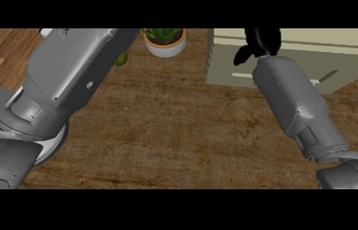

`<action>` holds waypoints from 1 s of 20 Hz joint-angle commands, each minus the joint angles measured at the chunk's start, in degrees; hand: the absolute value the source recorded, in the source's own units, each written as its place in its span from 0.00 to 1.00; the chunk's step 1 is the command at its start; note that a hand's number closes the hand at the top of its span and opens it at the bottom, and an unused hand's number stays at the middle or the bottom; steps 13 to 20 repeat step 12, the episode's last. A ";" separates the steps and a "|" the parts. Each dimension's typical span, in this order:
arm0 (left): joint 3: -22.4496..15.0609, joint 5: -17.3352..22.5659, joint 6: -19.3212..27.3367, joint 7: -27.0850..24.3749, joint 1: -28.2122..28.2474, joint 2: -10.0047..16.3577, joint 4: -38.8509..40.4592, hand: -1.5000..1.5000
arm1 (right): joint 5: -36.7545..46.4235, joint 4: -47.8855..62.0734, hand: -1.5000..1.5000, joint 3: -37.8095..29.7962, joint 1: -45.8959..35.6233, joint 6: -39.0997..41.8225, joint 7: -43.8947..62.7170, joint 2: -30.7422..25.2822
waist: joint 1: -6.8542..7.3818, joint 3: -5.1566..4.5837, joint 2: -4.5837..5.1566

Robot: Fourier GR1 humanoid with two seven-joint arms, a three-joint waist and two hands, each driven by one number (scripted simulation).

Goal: Pick up the can, place it into the drawer and close the drawer

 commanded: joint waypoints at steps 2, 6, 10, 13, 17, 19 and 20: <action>-0.25 0.01 0.06 1.44 3.20 1.23 -5.22 0.00 | -2.30 2.30 0.00 -3.11 -4.85 -2.76 -2.29 -0.58 | 1.03 -0.17 -0.27; -0.79 -0.41 -1.57 2.10 5.69 3.88 -7.70 0.00 | -6.31 1.76 0.00 -6.19 -7.92 0.53 -4.89 -0.06 | 1.18 -0.14 -0.54; -0.82 -0.05 -1.42 2.68 8.54 4.26 -11.00 0.00 | -8.28 2.45 0.00 -8.17 -7.45 -0.46 -8.23 1.12 | 1.73 -0.12 -0.47; -0.66 -0.07 -0.42 2.82 10.52 4.68 -12.87 0.00 | -8.85 2.40 0.00 -8.74 -7.31 -0.73 -9.78 1.70 | 0.99 -0.15 -0.75; -0.66 -0.07 -0.42 2.82 10.52 4.68 -12.87 0.00 | -8.85 2.40 0.00 -8.74 -7.31 -0.73 -9.78 1.70 | 0.99 -0.15 -0.75; -0.66 -0.07 -0.42 2.82 10.52 4.68 -12.87 0.00 | -8.85 2.40 0.00 -8.74 -7.31 -0.73 -9.78 1.70 | 0.99 -0.15 -0.75; -0.66 -0.07 -0.42 2.82 10.52 4.68 -12.87 0.00 | -8.85 2.40 0.00 -8.74 -7.31 -0.73 -9.78 1.70 | 0.99 -0.15 -0.75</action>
